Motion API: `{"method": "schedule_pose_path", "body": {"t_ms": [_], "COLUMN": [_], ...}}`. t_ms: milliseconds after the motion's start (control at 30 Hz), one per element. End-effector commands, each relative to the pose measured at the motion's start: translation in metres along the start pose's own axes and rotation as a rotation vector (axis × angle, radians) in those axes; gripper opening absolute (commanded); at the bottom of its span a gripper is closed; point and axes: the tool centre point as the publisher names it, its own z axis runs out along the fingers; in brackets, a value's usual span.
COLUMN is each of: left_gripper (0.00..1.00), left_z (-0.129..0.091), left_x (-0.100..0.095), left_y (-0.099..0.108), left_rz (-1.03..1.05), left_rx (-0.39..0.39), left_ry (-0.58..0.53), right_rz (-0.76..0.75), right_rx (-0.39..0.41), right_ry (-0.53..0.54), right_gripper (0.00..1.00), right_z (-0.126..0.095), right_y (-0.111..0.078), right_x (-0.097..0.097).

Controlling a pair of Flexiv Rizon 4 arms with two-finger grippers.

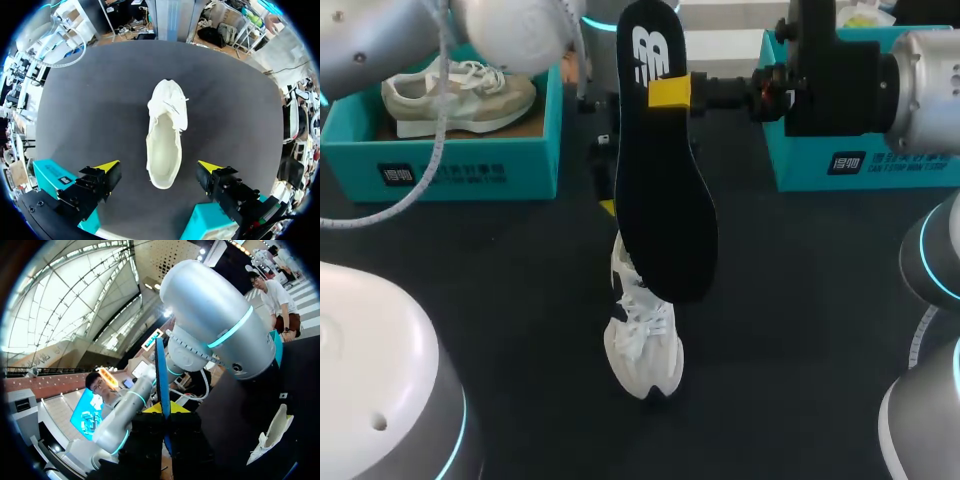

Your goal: Take the shoe out of the shoebox, open the shoe tongue, remove and reinsert the insole, then place the shoe into the shoebox

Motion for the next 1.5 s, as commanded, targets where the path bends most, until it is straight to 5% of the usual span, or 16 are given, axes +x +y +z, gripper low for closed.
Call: {"method": "schedule_pose_path", "body": {"t_ms": [33, 433, 833, 1167, 1500], "left_gripper": [1.0, 1.0, 1.0, 1.0, 1.0], "left_z": [0.002, -0.007, -0.056, -0.099, -0.112], "left_x": [0.005, 0.015, 0.027, 0.034, 0.018], "left_y": [-0.001, 0.022, 0.028, 0.01, 0.004], "left_rz": [0.002, -0.057, -0.016, 0.083, 0.151], "left_rx": [-0.002, 0.082, 0.164, 0.14, 0.121], "left_ry": [-0.093, -0.523, -1.006, -1.356, -1.526], "right_rz": [0.025, 0.253, 0.429, 0.643, 0.78], "right_rx": [-0.032, -0.099, -0.154, -0.114, -0.081], "right_ry": [-0.016, -0.131, -0.219, -0.202, -0.173], "right_gripper": [0.0, 0.0, 0.0, 0.0, 0.0], "right_z": [-0.006, -0.083, -0.132, -0.126, -0.09], "right_y": [-0.003, 0.01, 0.043, 0.058, 0.06], "right_x": [-0.005, -0.048, -0.12, -0.179, -0.21]}}
